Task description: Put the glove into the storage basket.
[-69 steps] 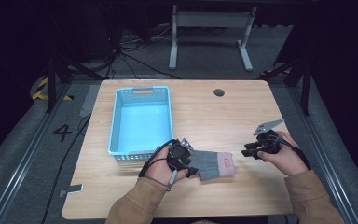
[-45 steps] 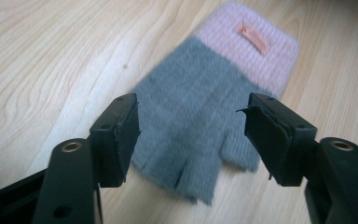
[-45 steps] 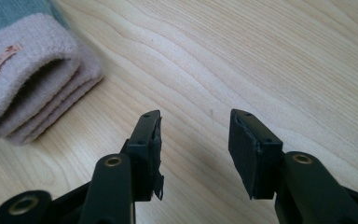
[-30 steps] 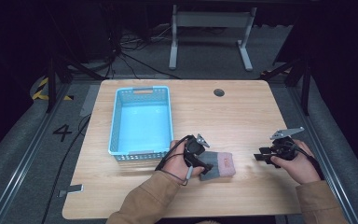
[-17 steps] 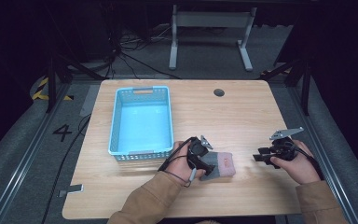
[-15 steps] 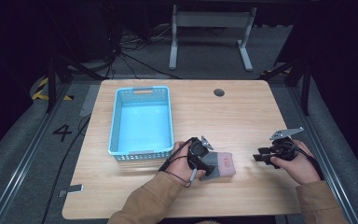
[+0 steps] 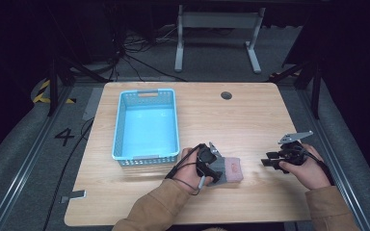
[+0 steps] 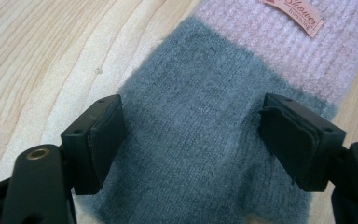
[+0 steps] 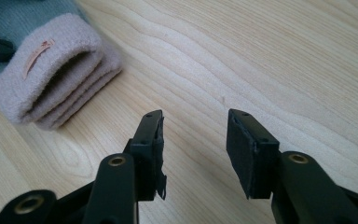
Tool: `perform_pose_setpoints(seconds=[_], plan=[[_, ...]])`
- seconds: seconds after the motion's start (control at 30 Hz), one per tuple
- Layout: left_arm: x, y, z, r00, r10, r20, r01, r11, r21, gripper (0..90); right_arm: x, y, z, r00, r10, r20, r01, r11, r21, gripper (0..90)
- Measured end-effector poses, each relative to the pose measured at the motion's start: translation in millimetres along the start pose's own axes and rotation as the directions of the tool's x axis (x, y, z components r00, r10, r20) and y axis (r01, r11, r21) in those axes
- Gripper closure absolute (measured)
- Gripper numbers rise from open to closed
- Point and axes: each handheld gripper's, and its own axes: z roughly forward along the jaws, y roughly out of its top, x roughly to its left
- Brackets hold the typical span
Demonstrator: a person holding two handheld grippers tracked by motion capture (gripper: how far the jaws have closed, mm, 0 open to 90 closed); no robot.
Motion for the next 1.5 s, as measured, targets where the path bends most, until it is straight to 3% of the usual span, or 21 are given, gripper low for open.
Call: perform_pose_setpoints(seconds=[0.5, 1.07, 1.2, 1.5], plan=[[-3.9, -1.6, 1.1, 0.9999, -0.007, -0.012, 0.007, 1.0000, 0.003, 23.4, -2.6, -1.2, -1.7, 0.9999, 0.012, 0.006, -0.012, 1.000, -0.010, 57.2], [-9.2, -1.2, -0.8, 0.9994, -0.029, -0.020, 0.029, 0.9995, 0.014, 32.4, -5.5, -2.9, -0.7, 0.9996, 0.015, 0.023, -0.015, 1.000, -0.012, 58.9], [-11.5, -0.5, -1.9, 0.9996, -0.023, -0.017, 0.024, 0.9995, 0.019, 38.6, -5.6, -2.7, -1.6, 0.9997, 0.015, 0.022, -0.015, 1.000, -0.013, 59.1], [-15.2, -0.4, -4.2, 0.9998, -0.018, 0.008, 0.018, 0.9998, 0.007, 62.9, -6.5, -1.9, -2.3, 0.9996, 0.012, 0.025, -0.011, 1.000, -0.016, 59.5]])
